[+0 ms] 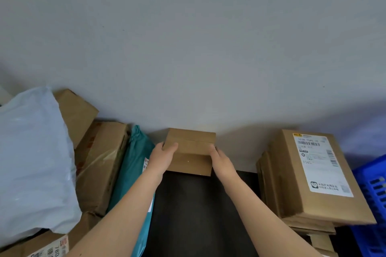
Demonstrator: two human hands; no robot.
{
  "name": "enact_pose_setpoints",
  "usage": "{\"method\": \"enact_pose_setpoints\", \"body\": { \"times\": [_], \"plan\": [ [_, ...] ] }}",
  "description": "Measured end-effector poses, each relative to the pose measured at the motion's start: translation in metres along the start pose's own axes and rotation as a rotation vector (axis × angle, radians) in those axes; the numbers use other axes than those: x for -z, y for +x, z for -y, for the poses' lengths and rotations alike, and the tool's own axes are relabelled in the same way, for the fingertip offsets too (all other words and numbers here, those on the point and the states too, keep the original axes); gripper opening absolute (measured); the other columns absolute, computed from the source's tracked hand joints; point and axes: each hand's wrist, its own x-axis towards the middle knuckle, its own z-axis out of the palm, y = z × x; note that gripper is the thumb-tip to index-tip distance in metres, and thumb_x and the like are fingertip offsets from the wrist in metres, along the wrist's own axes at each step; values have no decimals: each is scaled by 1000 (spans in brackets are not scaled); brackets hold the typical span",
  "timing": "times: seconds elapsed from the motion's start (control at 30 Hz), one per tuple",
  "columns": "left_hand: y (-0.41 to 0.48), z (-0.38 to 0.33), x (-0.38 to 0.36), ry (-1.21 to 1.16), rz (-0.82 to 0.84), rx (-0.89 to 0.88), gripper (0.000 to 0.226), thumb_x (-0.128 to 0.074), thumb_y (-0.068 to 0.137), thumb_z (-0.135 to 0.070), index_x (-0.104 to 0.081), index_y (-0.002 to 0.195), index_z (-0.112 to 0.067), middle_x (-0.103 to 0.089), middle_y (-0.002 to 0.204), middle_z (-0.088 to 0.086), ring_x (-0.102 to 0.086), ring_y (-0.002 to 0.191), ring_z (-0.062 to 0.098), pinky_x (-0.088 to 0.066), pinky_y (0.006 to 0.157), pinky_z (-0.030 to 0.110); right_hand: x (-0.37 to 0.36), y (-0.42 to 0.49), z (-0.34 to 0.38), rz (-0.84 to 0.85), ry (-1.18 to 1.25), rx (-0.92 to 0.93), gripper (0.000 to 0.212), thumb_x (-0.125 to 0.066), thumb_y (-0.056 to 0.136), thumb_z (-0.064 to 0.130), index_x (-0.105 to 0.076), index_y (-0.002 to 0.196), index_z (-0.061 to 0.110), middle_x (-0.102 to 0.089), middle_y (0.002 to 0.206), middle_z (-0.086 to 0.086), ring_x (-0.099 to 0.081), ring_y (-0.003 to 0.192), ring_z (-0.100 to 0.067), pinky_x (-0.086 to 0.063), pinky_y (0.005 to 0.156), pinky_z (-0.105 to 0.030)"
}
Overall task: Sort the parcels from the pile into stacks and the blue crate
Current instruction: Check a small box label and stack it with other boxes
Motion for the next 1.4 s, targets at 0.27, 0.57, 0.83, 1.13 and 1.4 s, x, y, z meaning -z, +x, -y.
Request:
{"method": "enact_pose_setpoints", "body": {
  "times": [0.27, 0.57, 0.83, 1.13, 1.4],
  "plan": [
    [-12, 2, -9, -79, -21, 8, 60, -53, 96, -37, -33, 147, -12, -40, 147, 4, -40, 134, 24, -34, 108, 37, 2, -9, -9, -50, 215, -25, 63, -33, 97, 57, -30, 149, 23, -39, 149, -2, -37, 137, -26, -33, 113, -45],
    [-54, 13, -17, -178, -27, 34, 69, -62, 85, -52, -43, 139, -13, -51, 134, 3, -47, 123, 24, -40, 105, 41, 19, -47, -25, -131, 491, -1, 59, -63, 84, 53, -36, 130, 28, -43, 122, 2, -43, 115, -21, -40, 105, -48],
    [-99, 29, -13, -127, -25, -129, 65, -82, 68, -45, -46, 114, -15, -57, 110, 1, -57, 99, 14, -47, 81, 27, 24, -87, -53, -107, 416, 75, 73, -74, 78, 43, -32, 137, 32, -50, 120, 3, -52, 109, -20, -49, 92, -40],
    [-123, 72, -13, 114, 116, -74, 82, -73, 72, -56, -39, 138, -22, -48, 114, -8, -49, 112, 17, -46, 91, 33, 12, -110, -93, -107, 157, -18, 84, -75, 76, 48, -32, 144, 26, -51, 128, -1, -51, 115, -22, -46, 101, -44],
    [-118, 93, -17, 242, 140, 0, 72, -72, 73, -59, -47, 129, -22, -56, 120, -1, -54, 111, 20, -48, 97, 42, 6, -112, -109, -110, 95, -86, 85, -74, 79, 47, -28, 146, 22, -48, 133, -4, -49, 118, -24, -46, 100, -40]
  ]
}}
